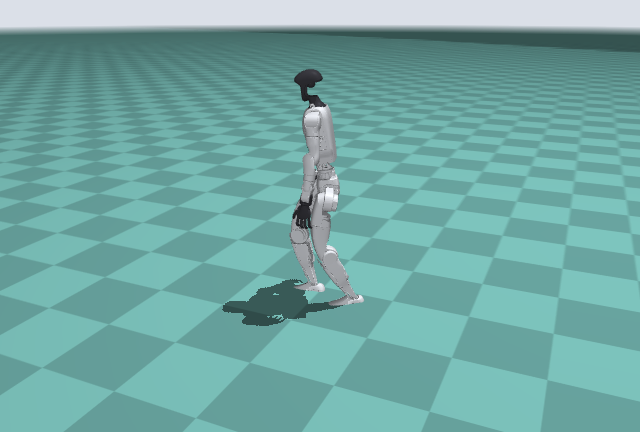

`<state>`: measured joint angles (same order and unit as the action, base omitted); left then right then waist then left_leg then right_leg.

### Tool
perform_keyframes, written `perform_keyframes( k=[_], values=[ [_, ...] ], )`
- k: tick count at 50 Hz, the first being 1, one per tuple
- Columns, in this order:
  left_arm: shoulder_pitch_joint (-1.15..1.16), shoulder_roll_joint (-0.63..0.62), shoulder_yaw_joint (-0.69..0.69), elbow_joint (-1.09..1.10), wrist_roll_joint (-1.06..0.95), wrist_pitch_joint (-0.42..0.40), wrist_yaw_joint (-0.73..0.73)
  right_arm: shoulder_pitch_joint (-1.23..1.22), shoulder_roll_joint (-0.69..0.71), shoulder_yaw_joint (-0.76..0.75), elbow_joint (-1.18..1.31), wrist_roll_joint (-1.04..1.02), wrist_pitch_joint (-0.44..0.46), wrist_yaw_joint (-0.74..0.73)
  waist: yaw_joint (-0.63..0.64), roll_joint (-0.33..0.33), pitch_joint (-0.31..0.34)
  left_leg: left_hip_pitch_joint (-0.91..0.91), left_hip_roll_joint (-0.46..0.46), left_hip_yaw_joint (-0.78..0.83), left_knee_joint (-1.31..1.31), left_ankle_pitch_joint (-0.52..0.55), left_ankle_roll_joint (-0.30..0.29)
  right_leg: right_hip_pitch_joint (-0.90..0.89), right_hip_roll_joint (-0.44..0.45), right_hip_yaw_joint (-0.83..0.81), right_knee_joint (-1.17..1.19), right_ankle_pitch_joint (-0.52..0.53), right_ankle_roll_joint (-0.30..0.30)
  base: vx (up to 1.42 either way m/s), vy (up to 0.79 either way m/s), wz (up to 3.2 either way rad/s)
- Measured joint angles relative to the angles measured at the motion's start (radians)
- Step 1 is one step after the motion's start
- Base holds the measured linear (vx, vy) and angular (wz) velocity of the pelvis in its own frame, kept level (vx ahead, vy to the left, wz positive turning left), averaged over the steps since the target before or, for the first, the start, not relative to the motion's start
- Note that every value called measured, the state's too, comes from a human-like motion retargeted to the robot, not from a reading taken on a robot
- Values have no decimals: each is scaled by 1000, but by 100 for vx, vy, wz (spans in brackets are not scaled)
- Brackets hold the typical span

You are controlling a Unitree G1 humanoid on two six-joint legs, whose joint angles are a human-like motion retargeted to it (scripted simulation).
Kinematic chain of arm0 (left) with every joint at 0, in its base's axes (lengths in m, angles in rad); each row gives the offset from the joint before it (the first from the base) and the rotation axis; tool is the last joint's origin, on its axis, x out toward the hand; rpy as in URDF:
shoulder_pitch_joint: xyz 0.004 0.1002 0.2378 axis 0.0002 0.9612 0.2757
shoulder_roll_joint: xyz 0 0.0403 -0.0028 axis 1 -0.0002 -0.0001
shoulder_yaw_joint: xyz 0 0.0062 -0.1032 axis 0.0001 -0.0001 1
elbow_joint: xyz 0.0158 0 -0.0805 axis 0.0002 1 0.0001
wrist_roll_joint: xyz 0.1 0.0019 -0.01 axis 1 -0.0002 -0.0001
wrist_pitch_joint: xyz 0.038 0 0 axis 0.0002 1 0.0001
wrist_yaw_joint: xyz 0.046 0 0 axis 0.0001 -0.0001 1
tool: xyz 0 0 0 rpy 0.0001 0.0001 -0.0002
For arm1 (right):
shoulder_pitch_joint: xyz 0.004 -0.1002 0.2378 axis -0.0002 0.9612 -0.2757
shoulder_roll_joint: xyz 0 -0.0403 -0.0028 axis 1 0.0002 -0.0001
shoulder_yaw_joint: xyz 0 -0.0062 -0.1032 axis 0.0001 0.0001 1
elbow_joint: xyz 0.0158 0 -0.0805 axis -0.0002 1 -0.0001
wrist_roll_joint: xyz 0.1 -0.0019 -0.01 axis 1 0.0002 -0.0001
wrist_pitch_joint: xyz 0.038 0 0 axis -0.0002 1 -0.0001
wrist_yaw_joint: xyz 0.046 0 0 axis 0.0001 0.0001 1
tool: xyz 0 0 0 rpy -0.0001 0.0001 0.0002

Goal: Walk

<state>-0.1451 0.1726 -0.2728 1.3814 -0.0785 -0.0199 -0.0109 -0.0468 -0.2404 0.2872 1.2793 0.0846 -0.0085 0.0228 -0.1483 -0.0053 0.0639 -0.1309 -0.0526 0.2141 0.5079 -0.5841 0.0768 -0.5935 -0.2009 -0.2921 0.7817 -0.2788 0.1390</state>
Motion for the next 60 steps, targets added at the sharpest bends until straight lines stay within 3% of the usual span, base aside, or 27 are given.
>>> perform_keyframes(
  k=[5,11,18,23,30,38,50,55,60],
  values=[
    [-2,2,5,-14,5,-9,13,5,2,-12,15,-3,4,-7,12,8,2,38,17,6,33,-44,1,-31,5,-12,-67,92,26,28,-2,-3],
    [3,-4,23,-25,-20,-11,28,9,7,-25,32,14,8,-27,5,26,1,58,64,75,155,-76,-13,-31,-13,-7,26,98,-2,31,-6,28],
    [17,-3,31,-15,-49,-8,15,2,12,-8,43,41,0,-40,38,116,35,-15,241,48,493,25,-61,92,121,-38,-18,58,-69,30,-13,-10],
    [26,6,16,-18,-40,-4,2,5,16,12,37,45,-1,-38,83,154,41,-129,335,27,655,27,-43,157,197,-50,-55,24,-97,27,-11,-5],
    [29,14,-13,-24,-3,-5,-5,4,20,32,38,27,0,-24,118,121,28,-231,251,11,482,-20,-27,230,184,-29,-83,-41,-101,27,-7,19],
    [36,6,-40,-29,41,-12,1,-2,18,47,52,-6,-2,-1,123,93,2,-254,148,-8,276,54,-45,290,160,-15,-97,-136,-120,21,-5,32],
    [41,-10,-47,-18,50,-13,-13,-6,12,45,54,-17,-7,18,137,93,5,-192,116,-62,285,35,-17,390,167,-9,-73,-176,-128,12,1,49],
    [34,-12,-53,-13,63,-12,-12,-10,10,48,56,-27,-8,31,120,64,28,-196,58,-121,341,21,-6,336,171,108,64,-188,-82,3,4,102],
    [4,3,-48,-9,67,-15,3,-36,10,55,66,-34,-4,36,109,40,38,-220,13,-196,356,21,-11,257,176,170,93,-197,-86,4,1,111]
  ],
)
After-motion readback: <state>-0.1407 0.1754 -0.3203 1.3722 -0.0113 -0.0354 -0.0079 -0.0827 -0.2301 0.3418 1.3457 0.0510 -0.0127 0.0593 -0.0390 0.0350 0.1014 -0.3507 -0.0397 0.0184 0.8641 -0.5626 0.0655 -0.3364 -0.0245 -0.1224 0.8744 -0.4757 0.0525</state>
